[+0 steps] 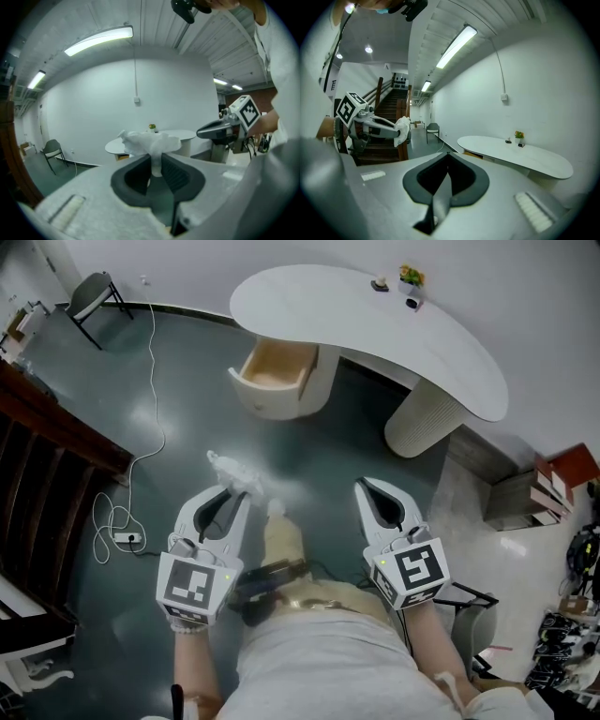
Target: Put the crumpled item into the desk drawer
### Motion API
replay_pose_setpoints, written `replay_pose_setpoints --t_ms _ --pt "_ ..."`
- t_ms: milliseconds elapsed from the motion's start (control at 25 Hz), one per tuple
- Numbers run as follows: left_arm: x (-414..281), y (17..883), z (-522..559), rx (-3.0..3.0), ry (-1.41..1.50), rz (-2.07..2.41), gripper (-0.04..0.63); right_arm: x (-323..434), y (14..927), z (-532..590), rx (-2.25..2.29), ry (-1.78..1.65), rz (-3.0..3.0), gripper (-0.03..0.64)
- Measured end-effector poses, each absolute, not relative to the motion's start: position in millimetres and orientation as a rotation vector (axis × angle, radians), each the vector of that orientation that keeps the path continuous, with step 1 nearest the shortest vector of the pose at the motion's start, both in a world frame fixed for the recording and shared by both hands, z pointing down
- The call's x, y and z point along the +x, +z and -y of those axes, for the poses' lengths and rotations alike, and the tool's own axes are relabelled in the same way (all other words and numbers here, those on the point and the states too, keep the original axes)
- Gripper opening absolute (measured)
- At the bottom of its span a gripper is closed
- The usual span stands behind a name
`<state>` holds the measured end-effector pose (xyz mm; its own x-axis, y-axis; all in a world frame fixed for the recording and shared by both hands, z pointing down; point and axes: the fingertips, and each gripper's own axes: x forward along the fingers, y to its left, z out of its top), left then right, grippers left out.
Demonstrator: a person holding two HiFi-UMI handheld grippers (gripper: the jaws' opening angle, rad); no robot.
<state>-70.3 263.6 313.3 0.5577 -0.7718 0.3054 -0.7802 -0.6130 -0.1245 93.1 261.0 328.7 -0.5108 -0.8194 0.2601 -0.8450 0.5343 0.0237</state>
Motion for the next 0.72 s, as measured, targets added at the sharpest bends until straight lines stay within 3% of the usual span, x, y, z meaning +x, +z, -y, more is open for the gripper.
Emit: replay_pose_setpoints --t_ms 720 --pt "-82 318 -126 2.773 0.533 1.238 0.058 72 331 -139 1.437 0.205 2.484 0.005"
